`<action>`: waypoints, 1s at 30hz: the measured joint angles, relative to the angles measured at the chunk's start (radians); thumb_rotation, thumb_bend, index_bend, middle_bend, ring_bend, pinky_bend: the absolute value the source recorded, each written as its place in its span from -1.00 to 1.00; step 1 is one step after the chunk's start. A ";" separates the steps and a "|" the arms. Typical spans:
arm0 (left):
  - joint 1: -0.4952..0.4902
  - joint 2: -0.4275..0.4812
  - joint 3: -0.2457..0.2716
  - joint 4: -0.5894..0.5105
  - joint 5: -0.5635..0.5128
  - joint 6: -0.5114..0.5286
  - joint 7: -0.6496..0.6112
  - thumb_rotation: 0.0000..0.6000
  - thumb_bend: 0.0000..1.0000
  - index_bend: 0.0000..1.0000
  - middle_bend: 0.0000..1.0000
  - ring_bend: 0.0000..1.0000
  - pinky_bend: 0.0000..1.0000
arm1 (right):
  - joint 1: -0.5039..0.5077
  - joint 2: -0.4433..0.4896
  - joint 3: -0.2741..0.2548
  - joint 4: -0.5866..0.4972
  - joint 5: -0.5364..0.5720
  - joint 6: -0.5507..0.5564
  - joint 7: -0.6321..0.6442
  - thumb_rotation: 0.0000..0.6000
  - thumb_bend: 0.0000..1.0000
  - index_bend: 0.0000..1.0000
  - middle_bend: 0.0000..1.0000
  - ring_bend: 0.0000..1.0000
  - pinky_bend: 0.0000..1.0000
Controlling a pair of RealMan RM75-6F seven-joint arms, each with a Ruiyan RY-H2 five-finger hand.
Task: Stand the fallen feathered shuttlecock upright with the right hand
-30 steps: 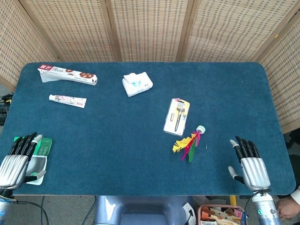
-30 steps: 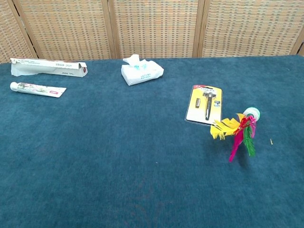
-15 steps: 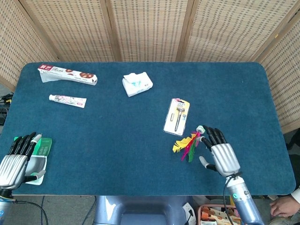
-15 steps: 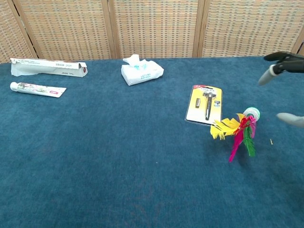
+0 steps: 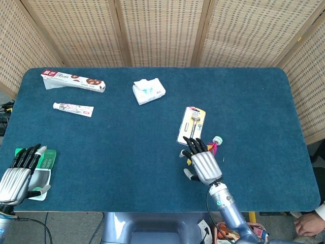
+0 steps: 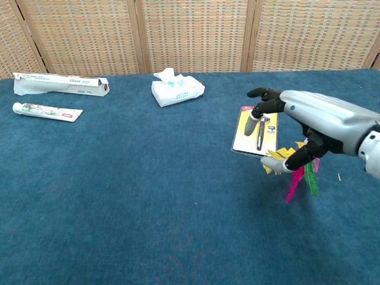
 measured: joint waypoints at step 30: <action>-0.005 -0.003 -0.002 0.004 -0.014 -0.012 -0.001 1.00 -1.00 -1.00 -1.00 -1.00 -1.00 | 0.097 -0.058 0.005 0.186 0.173 -0.048 -0.043 1.00 -0.40 -0.27 -0.98 -1.00 -1.00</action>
